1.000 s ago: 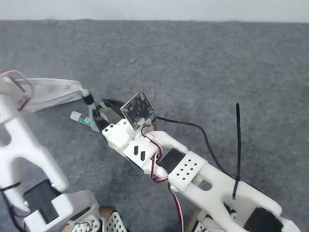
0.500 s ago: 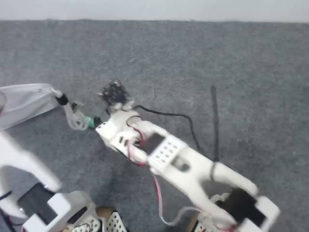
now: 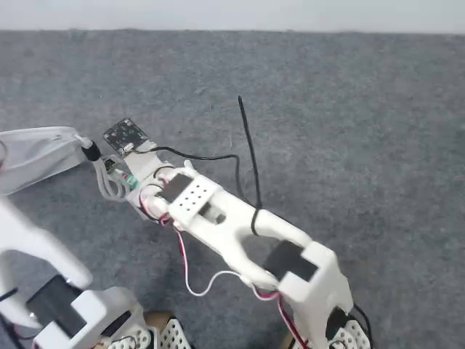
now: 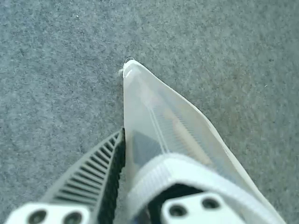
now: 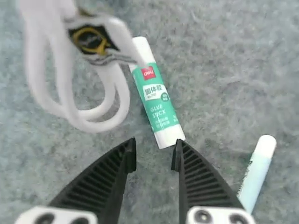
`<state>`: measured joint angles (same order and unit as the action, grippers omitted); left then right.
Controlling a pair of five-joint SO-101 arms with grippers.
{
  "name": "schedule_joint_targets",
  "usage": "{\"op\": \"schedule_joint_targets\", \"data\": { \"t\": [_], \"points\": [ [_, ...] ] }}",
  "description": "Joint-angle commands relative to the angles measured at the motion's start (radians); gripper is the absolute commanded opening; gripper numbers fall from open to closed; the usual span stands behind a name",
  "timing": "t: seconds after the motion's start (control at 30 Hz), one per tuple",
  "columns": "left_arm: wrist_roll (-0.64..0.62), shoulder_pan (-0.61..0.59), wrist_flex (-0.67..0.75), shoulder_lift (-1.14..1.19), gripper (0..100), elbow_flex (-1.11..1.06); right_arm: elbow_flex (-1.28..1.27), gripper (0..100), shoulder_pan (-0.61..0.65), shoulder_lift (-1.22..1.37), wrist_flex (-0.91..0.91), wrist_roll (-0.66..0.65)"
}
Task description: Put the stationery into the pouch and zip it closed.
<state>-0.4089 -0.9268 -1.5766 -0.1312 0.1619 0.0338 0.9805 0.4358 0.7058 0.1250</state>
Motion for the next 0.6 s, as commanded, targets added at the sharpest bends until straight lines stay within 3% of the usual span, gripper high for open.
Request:
{"op": "schedule_joint_targets", "data": {
  "t": [0.0, 0.57],
  "points": [
    [-0.017, 0.003, 0.012, -0.014, 1, 0.067, 0.117, 12.4, 0.012, 0.035, 0.015, -0.074],
    [-0.017, 0.020, 0.011, -0.012, 1, 0.065, 0.318, 12.4, -0.045, 0.266, 0.016, -0.098]
  ]
}}
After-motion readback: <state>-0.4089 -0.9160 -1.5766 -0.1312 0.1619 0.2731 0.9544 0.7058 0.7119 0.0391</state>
